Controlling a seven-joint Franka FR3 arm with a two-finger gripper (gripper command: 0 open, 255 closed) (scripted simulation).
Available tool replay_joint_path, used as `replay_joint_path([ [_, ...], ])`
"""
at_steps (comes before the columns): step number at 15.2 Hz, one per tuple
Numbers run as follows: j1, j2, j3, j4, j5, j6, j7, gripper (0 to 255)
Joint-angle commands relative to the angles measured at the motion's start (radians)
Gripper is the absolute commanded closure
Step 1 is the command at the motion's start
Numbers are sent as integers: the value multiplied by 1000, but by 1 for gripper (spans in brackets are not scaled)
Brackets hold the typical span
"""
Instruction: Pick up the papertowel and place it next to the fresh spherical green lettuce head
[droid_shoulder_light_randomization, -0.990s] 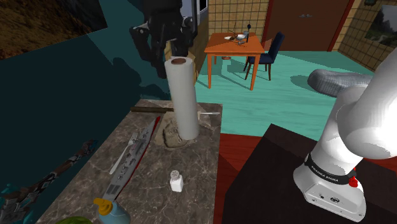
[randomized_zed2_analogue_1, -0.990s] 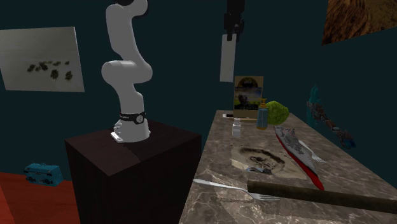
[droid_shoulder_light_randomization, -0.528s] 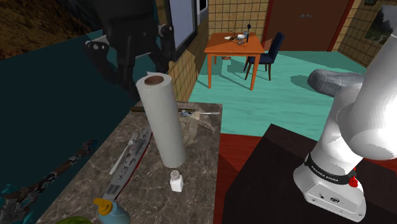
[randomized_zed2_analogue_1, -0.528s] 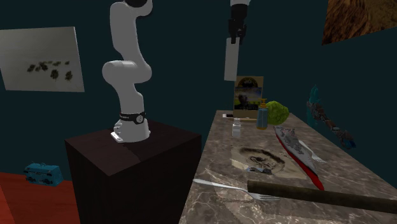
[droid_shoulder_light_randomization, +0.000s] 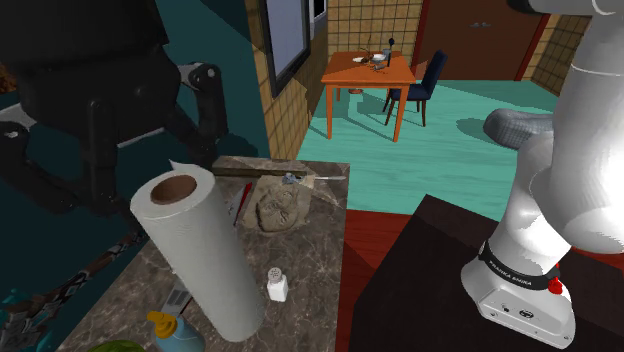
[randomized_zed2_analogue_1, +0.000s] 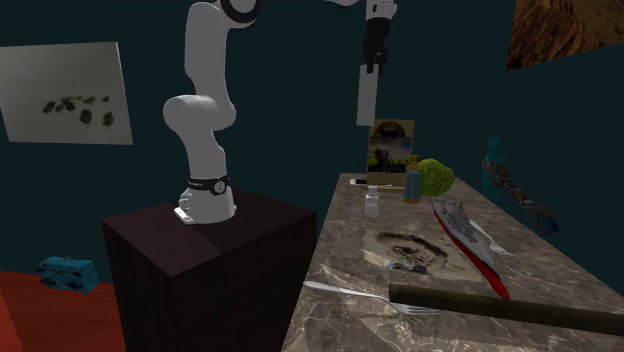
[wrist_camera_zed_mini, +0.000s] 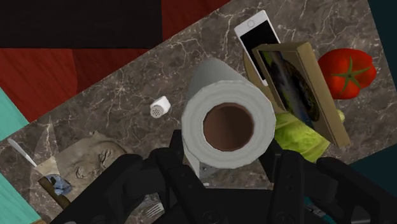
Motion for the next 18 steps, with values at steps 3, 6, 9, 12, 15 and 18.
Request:
replay_joint_path([
  [3,134,168,32,199,-110,-66,127,255],
  [6,165,199,32,210,-129,-51,153,255],
  [9,143,176,33,137,-113,2,149,255],
  [12,126,158,34,71,-102,52,145,255],
  [15,112,144,33,12,-93,99,142,255],
  [18,102,133,33,-42,-86,144,139,255],
])
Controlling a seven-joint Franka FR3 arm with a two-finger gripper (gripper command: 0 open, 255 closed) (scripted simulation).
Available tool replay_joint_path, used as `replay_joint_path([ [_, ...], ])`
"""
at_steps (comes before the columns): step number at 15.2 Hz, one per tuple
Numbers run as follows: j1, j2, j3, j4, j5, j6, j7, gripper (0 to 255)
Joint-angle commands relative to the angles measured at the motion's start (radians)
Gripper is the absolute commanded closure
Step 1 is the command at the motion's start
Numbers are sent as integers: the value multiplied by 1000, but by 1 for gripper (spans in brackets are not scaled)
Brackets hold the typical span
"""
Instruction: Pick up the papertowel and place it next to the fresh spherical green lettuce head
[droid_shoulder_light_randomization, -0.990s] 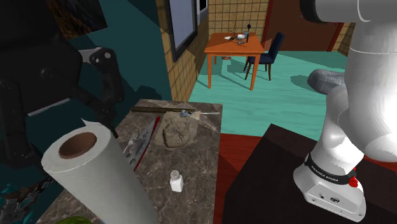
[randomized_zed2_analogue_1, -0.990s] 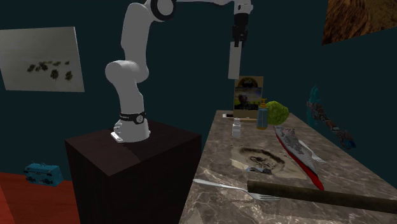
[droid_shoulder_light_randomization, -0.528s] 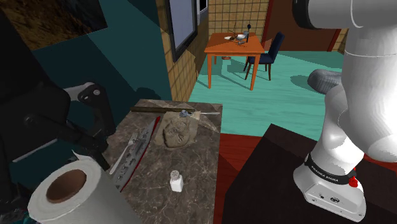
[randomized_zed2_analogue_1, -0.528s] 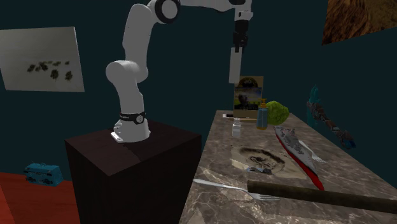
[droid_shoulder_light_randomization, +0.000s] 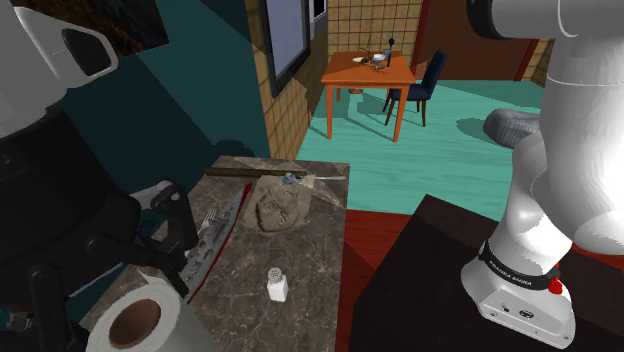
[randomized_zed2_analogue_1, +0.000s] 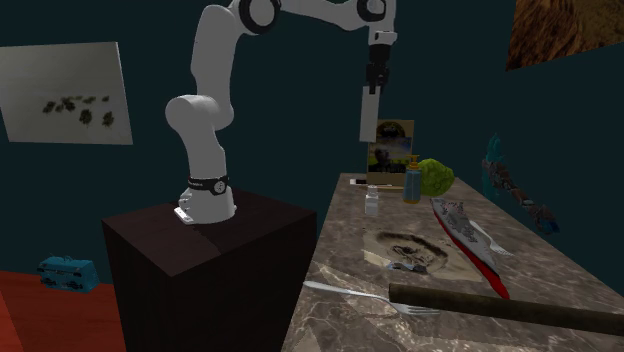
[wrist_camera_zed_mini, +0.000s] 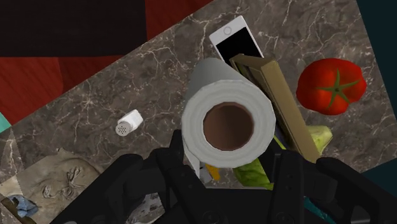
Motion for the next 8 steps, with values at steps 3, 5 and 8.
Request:
replay_joint_path([
  [3,-13,-12,-1,-70,7,60,-3,255],
  [5,-17,-16,-2,-101,9,88,-3,255],
  [8,-23,-18,-3,-144,10,129,-3,255],
])
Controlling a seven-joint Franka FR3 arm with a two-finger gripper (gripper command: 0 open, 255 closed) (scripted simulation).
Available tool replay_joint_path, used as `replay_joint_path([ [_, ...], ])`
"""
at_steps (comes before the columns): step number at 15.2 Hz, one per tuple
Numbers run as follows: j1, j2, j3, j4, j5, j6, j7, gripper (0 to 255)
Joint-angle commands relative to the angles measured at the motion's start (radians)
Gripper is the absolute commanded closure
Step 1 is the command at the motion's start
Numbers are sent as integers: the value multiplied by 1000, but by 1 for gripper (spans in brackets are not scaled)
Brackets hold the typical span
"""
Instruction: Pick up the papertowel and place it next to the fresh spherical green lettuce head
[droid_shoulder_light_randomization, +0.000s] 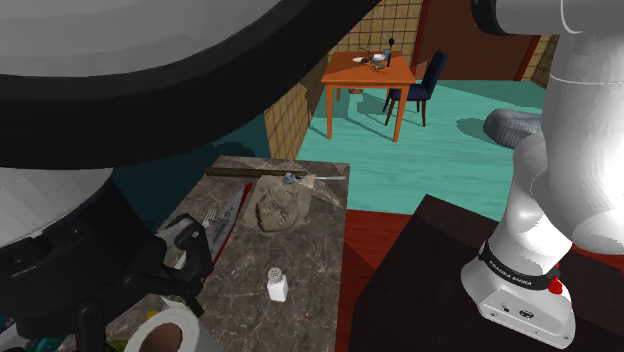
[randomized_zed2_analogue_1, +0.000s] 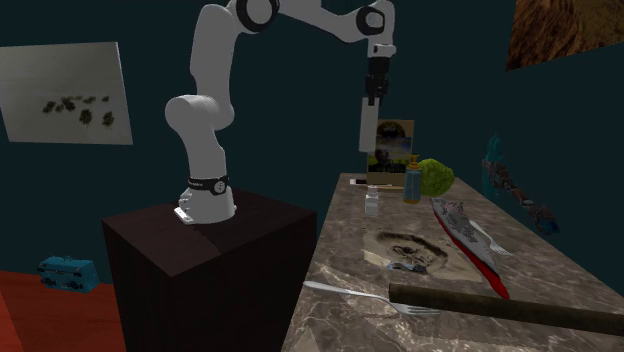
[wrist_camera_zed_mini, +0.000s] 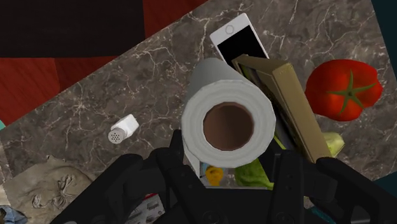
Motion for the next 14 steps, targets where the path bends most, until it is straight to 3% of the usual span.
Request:
replay_joint_path([
  [1,-3,0,-1,-28,-1,29,0,255],
  [14,-10,22,-12,-178,-21,195,13,255],
])
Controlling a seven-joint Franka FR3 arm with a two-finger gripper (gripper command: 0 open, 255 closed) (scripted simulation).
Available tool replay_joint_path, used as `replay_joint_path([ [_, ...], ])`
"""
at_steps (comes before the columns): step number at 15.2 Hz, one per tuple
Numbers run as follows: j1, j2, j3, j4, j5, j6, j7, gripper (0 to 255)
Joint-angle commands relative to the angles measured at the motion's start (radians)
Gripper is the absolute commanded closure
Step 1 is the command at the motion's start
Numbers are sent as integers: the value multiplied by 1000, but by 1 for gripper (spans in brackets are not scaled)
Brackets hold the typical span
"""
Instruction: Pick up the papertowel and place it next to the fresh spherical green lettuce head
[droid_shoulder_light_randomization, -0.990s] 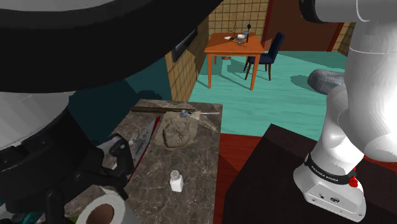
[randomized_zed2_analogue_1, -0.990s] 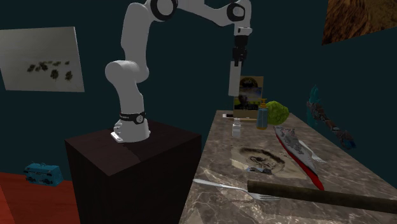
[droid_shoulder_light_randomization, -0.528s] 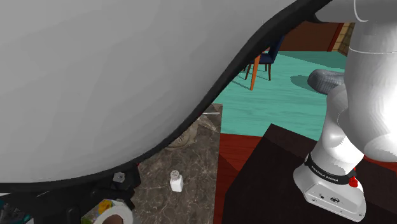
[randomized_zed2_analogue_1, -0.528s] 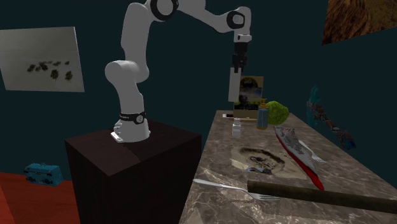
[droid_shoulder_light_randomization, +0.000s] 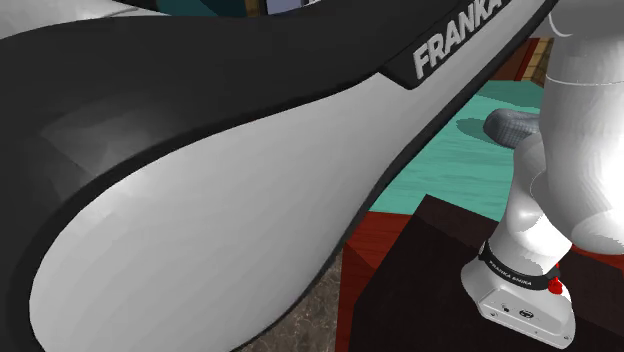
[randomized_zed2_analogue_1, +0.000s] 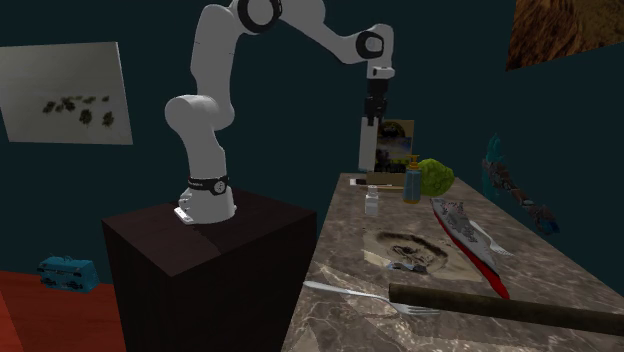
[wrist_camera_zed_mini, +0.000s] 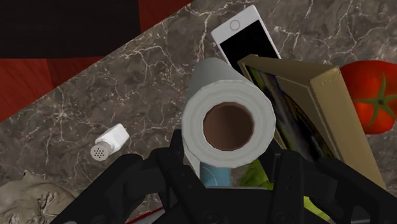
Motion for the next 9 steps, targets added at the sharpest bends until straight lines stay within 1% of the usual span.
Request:
replay_joint_path([
  [1,2,7,-2,-17,-6,23,5,255],
  [9,8,42,-14,-84,-34,117,23,255],
])
